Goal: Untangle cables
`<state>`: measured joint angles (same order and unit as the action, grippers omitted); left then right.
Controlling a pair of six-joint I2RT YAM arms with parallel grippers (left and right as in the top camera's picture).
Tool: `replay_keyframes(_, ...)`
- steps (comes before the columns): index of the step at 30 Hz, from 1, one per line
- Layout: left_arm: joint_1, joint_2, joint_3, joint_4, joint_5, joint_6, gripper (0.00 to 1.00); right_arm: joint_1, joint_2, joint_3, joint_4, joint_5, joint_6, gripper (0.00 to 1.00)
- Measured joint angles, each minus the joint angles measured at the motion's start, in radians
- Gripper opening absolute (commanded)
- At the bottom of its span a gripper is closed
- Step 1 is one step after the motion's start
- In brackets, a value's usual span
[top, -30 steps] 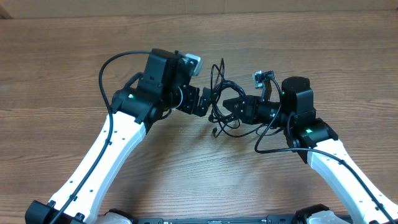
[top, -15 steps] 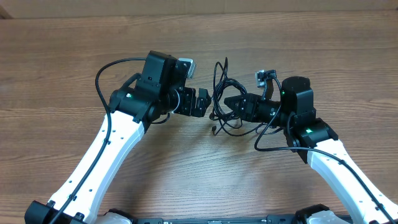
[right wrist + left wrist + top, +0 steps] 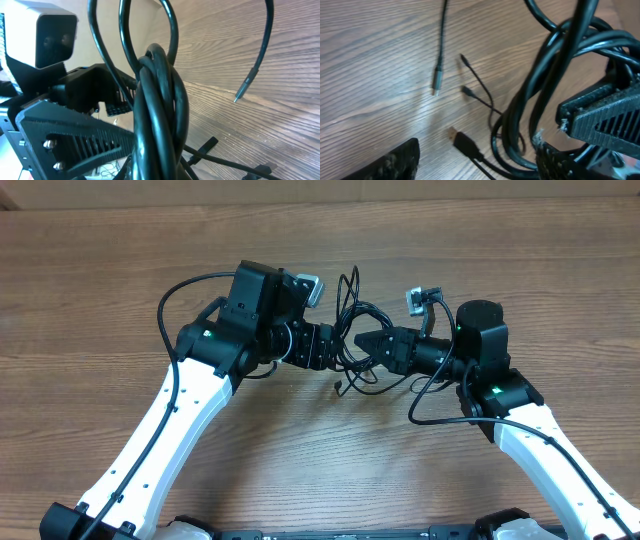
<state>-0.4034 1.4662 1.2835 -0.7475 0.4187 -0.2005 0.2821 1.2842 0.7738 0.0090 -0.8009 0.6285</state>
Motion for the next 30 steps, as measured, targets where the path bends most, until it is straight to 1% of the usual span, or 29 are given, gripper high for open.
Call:
replay_keyframes(1,0.0,0.0,0.0,0.001,0.022,0.011,0.84,0.0,0.0,0.0,0.014,-0.014,0.0,0.04)
replay_keyframes(3,0.0,0.0,0.0,0.003,0.04,0.02,0.86,0.0,0.0,0.0,0.045,-0.043,-0.006,0.04)
replay_keyframes(7,0.0,0.0,0.0,0.003,0.058,0.024,0.85,0.0,0.0,0.0,0.076,-0.098,-0.017,0.04)
replay_keyframes(9,0.0,0.0,0.0,0.003,0.061,0.024,0.8,0.0,0.0,0.0,0.076,-0.113,-0.02,0.04)
replay_keyframes(11,0.0,0.0,0.0,0.011,0.061,0.025,0.54,0.003,0.0,0.0,0.078,-0.121,-0.021,0.04)
replay_keyframes(12,0.0,0.0,0.0,0.012,0.062,0.023,0.36,0.007,0.0,0.0,0.082,-0.122,-0.022,0.04)
replay_keyframes(14,-0.001,0.0,0.0,0.024,0.073,0.026,0.13,0.019,0.0,0.0,0.101,-0.125,-0.023,0.04)
replay_keyframes(15,-0.001,-0.001,0.0,0.028,0.084,0.026,0.04,0.027,0.0,0.0,0.111,-0.128,-0.024,0.04)
replay_keyframes(22,-0.006,-0.008,0.0,0.032,0.106,0.028,0.04,0.032,0.002,0.0,0.129,-0.139,-0.026,0.04)
replay_keyframes(23,-0.006,-0.008,0.0,0.035,0.106,0.028,0.04,0.032,0.002,0.0,0.129,-0.138,-0.027,0.29)
replay_keyframes(24,-0.006,-0.008,0.0,0.037,0.105,0.028,0.04,0.032,0.002,0.0,0.13,-0.139,-0.026,0.46)
replay_keyframes(25,-0.006,-0.008,0.0,0.037,0.096,0.04,0.04,0.032,0.002,0.0,0.129,-0.144,-0.025,0.69)
replay_keyframes(26,-0.006,-0.008,0.0,0.037,0.081,0.05,0.04,0.032,0.002,0.0,0.13,-0.148,-0.026,0.83)
replay_keyframes(27,-0.006,-0.008,0.0,0.036,0.055,0.073,0.04,0.032,0.002,0.0,0.131,-0.155,-0.027,0.91)
replay_keyframes(29,-0.002,-0.008,0.0,0.037,0.012,0.128,0.04,0.032,0.002,0.0,0.122,-0.159,-0.027,0.96)
replay_keyframes(30,-0.001,-0.008,0.0,0.037,-0.006,0.152,0.04,0.032,0.002,0.0,0.116,-0.156,-0.027,0.97)
